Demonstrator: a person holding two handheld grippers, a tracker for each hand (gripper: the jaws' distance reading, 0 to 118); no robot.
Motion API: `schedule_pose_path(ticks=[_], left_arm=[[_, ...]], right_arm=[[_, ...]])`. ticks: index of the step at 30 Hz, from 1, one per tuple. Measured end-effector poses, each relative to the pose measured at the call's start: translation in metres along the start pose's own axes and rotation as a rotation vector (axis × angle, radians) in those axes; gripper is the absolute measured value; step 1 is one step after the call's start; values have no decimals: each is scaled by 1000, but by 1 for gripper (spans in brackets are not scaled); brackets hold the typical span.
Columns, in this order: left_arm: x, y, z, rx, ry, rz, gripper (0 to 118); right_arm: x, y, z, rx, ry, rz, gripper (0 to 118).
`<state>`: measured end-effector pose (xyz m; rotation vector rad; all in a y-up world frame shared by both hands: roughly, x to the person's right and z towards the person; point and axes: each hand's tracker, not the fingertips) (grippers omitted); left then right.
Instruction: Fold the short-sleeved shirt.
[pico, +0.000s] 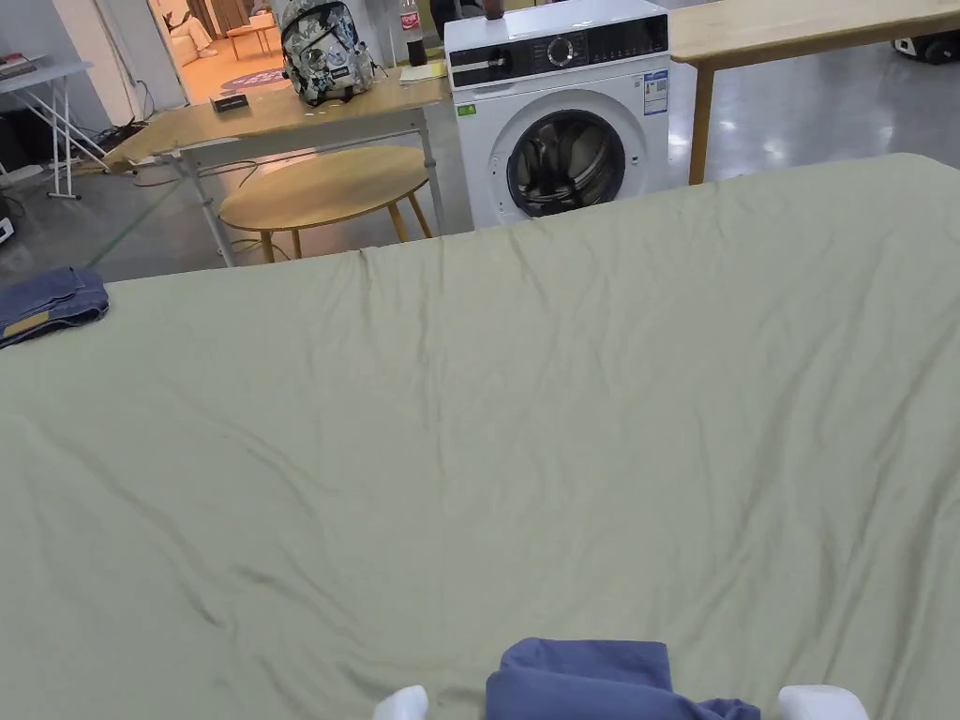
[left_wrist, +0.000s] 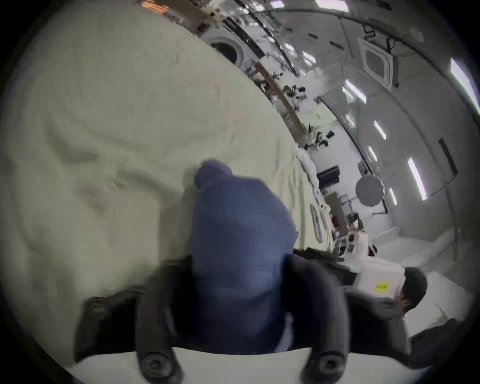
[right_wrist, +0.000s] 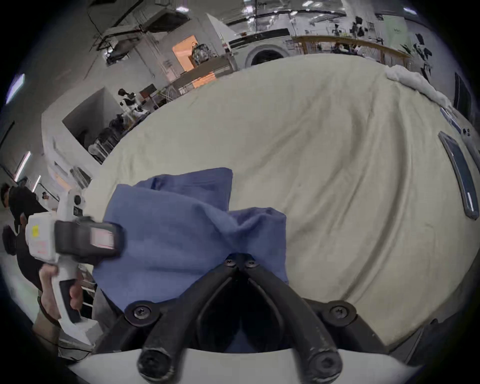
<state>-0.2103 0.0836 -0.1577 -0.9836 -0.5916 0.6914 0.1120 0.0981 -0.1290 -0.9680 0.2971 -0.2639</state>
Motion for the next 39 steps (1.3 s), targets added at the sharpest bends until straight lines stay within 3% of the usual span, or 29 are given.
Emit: schedule_pose_path(ticks=[1,5,9,12,16,18,21,22,23,24,25,28,32,39], left_arm=[[3,-1,2,36,68,-29,42],[6,3,27,116,13,-8,35],[-4,23,111,251,18,20,35],[-43,32,207,394,132,61,35],[-98,52,318,523,377,200,35],[-117,63,335,522,458,221,35],[-145,79,343,490,405,242,35],[-152,86,340,474,424,250,37],[-150,90,338,470,509,254,52],[-145,97,343,480,626,235,80],[-138,104,351,480,711,176,87],[-89,112,376,565,818,-11,87],[-9,105,400,747,782,-255,87],[122,67,336,956,551,-582,86]], right_arm=[[1,0,0,2,3,-5,0],[1,5,18,32,71,-30,0],[10,13,35,120,176,-37,0],[15,15,34,114,109,9,0],[20,17,32,103,136,1,0],[19,21,26,94,144,-10,0],[14,31,24,92,164,-36,0],[13,34,26,102,185,-51,0],[13,36,29,110,189,-52,0],[12,40,33,120,191,-49,0],[12,46,39,135,183,-32,0],[10,65,56,198,119,69,0],[3,91,78,326,24,164,0],[-33,130,134,642,-22,290,0]])
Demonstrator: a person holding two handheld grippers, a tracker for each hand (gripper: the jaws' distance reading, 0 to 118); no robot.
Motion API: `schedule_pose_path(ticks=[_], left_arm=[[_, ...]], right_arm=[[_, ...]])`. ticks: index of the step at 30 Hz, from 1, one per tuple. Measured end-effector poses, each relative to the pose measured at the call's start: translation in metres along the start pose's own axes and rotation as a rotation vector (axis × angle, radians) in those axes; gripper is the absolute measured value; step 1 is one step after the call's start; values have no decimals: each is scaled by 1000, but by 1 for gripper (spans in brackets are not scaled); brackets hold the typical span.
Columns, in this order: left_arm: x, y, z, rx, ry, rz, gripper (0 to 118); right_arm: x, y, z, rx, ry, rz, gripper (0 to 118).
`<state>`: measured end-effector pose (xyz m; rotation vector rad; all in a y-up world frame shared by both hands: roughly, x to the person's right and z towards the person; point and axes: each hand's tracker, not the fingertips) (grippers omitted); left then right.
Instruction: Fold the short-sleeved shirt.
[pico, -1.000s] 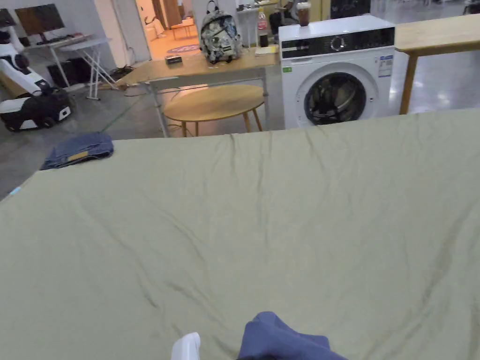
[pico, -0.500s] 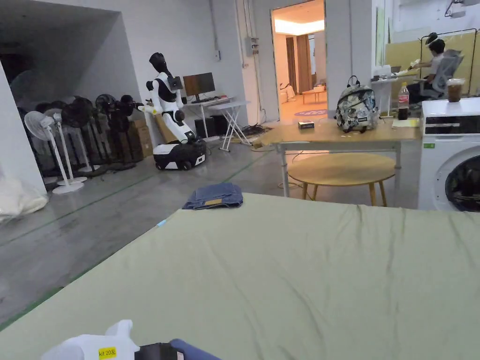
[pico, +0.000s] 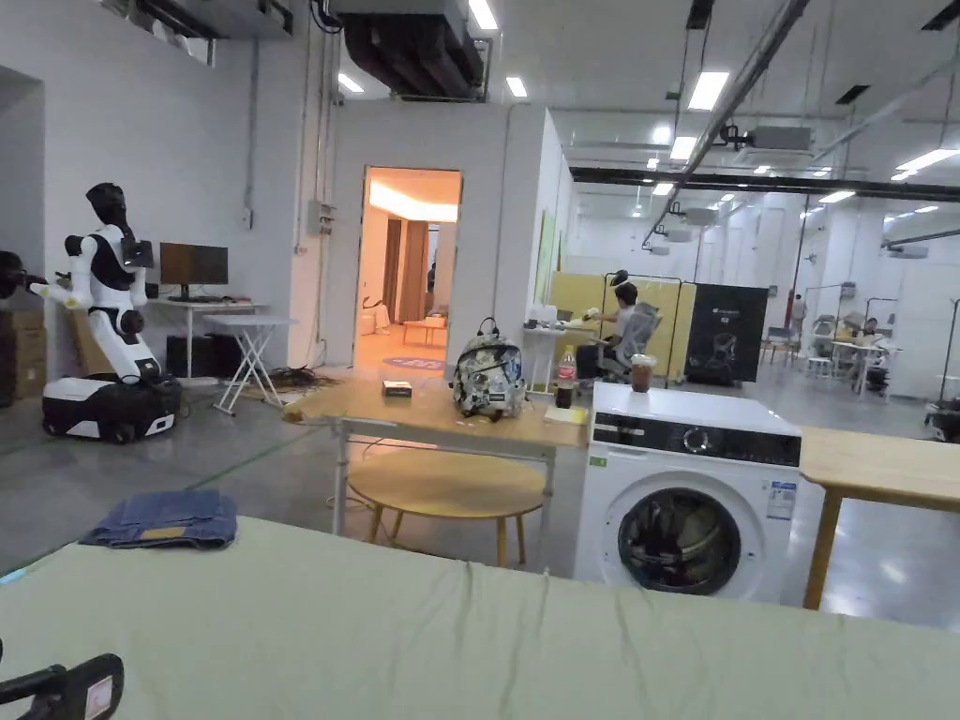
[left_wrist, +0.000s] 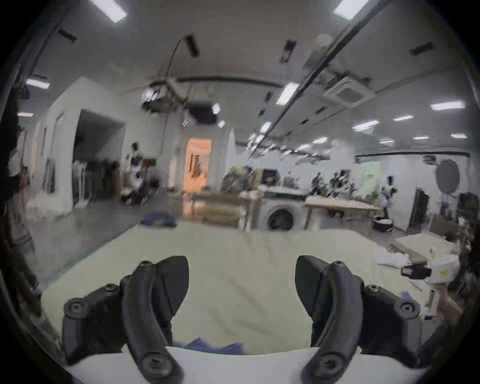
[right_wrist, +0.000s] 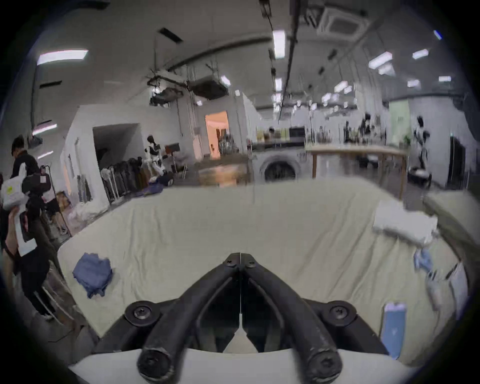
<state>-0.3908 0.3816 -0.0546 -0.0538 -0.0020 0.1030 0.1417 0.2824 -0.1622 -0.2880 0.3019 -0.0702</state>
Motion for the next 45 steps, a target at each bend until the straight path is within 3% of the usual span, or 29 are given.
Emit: schedule_pose_path(ticks=[2,4,6,8,10,16,21,45], left_arm=[[37,-4,0,72,-34,-50,79],[73,-7,-1,102,-25,-99,48],[102,-14,-2,103,-10,-127,9],[104,-29,-6,113,-11,-141,2],[116,-37,-4,74,-23,-134,0],[133,-52,14,60,143,-167,0],[136,-54,12,39,125,-177,0],[134,-49,21,62,48,-68,0]], right_arm=[[-8,14,3,55,-2,20,0],[-16,24,6,92,-1,19,0],[-22,28,7,117,11,1,0],[-29,26,12,139,-2,3,0],[-36,21,17,153,-13,23,0],[-52,4,35,157,-94,140,0],[-51,4,37,172,-83,95,0],[-51,8,43,178,-77,50,0]])
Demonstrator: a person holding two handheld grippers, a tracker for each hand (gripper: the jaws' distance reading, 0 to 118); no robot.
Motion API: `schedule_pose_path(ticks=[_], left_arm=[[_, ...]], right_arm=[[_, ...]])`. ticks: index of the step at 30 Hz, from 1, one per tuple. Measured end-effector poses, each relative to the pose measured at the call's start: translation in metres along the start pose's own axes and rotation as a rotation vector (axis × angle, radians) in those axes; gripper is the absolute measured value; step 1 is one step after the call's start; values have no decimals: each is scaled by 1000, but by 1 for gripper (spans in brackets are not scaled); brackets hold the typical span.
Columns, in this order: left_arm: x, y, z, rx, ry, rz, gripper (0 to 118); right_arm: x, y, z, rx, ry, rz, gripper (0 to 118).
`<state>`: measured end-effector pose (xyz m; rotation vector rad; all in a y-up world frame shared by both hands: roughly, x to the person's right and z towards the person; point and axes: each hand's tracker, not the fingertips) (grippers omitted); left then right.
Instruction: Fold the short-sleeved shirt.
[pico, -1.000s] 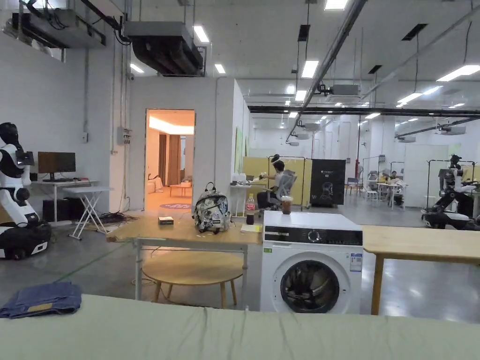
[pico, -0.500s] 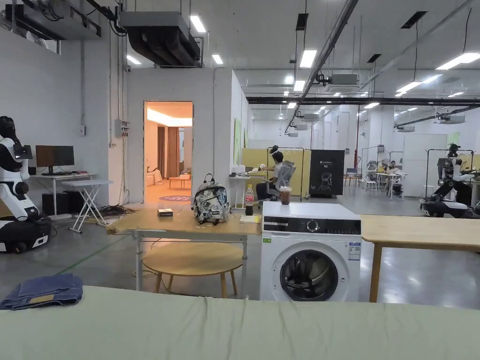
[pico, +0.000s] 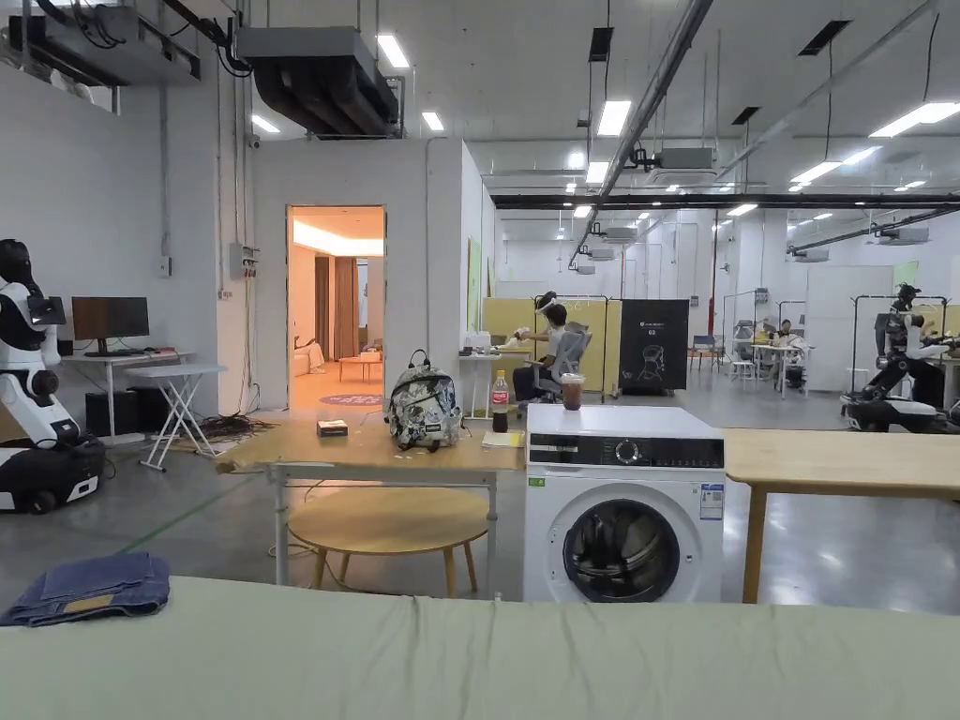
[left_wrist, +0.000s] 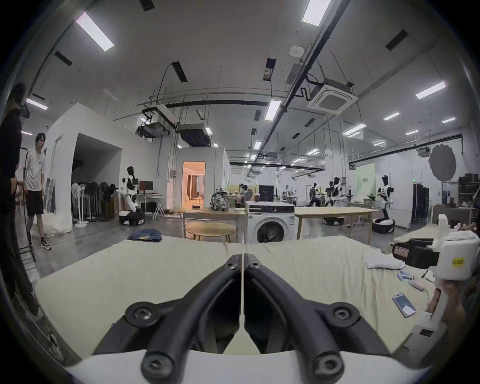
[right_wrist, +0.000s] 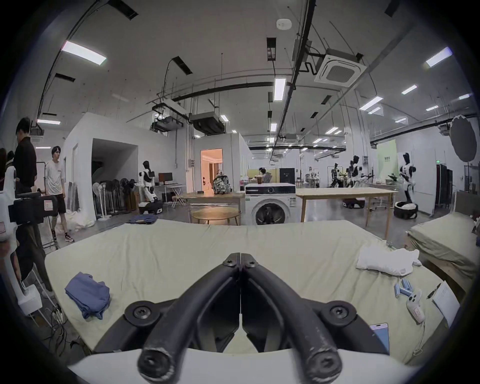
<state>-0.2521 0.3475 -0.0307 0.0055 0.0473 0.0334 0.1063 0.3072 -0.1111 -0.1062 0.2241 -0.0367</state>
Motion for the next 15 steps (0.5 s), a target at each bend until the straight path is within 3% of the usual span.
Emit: schedule_pose_path(ticks=[11,13,15], left_arm=[[2,0,-1,7,-21,14,0],[3,0,-2,6,-10,4,22],[4,1,0,14,2,-6,69]], right_arm=[[2,0,2,0,-6,-11,1],[2,0,2,3,-2,-19,45],[2,0,0,3,-7,-28,90]])
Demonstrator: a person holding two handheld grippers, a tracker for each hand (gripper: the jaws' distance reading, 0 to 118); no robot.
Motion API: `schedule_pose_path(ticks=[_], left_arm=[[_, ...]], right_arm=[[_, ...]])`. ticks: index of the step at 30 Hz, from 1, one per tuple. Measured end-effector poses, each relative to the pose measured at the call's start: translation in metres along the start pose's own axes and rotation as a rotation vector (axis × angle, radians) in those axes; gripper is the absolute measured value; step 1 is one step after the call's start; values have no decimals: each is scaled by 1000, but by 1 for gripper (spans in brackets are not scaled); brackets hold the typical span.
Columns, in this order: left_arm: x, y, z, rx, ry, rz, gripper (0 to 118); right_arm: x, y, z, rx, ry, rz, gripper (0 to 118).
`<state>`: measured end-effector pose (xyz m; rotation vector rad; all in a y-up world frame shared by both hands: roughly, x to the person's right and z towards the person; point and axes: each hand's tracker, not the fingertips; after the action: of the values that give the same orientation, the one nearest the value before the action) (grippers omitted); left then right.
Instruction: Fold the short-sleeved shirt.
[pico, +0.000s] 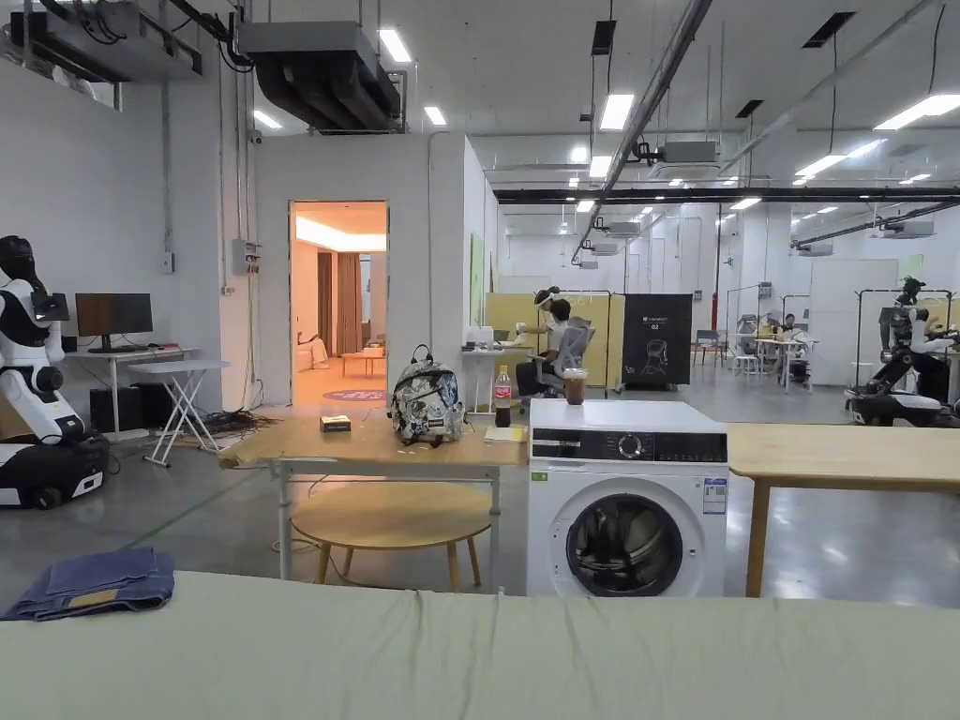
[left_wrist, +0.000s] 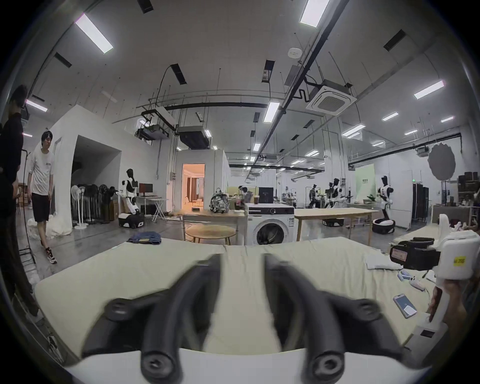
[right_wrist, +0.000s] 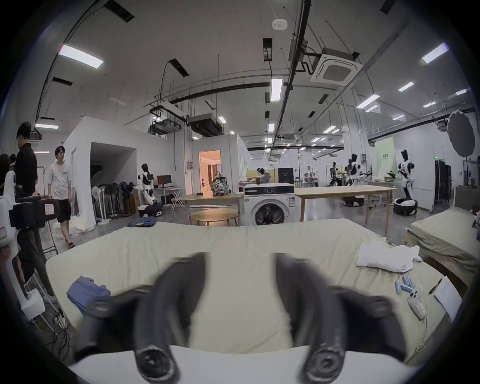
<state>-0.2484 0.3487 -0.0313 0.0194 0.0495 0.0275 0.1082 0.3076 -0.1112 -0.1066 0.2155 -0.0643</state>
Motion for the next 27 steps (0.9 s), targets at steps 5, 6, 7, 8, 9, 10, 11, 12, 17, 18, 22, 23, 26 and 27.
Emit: schedule_pose_path(ticks=[5,6,7,8,9,10,11,12,17,18,22,23,26,27], left_arm=[[-1,1,0,15,2,12,88],[-1,2,0,17,1,17,96],[-2,2,0,16,-2,21,99],[-1,2,-1,15,-2,21,100],[0,2,0,16,-1,19,100],[1,2,0,20,2,15,100],[1,1,0,20,0,13,100],[1,1,0,20,-5,11,100],[2,0,-1,7,5,3,100],[1,0,-2,1,4,4,100],[0,0,-3,-7,14,5,100],[0,0,-3,-4,15,7,100],[-1,1,-3,0,5,18,100],[-1,2,-3,1,4,20,100]], right_arm=[[-1,0,3,17,6,-4,104],[-1,0,3,18,9,-2,108],[-1,0,3,18,9,2,110],[-2,0,2,15,9,8,111],[-3,0,1,17,6,15,111],[-4,-1,3,27,3,22,112],[-4,-2,4,34,3,25,112],[-4,-2,5,46,4,20,112],[-4,0,4,44,-5,16,112],[-4,1,4,43,-13,21,112],[-2,1,2,24,-28,18,112],[-2,1,2,23,-34,12,112],[-2,2,0,12,-21,-1,112],[-2,2,-1,4,-14,-4,112]])
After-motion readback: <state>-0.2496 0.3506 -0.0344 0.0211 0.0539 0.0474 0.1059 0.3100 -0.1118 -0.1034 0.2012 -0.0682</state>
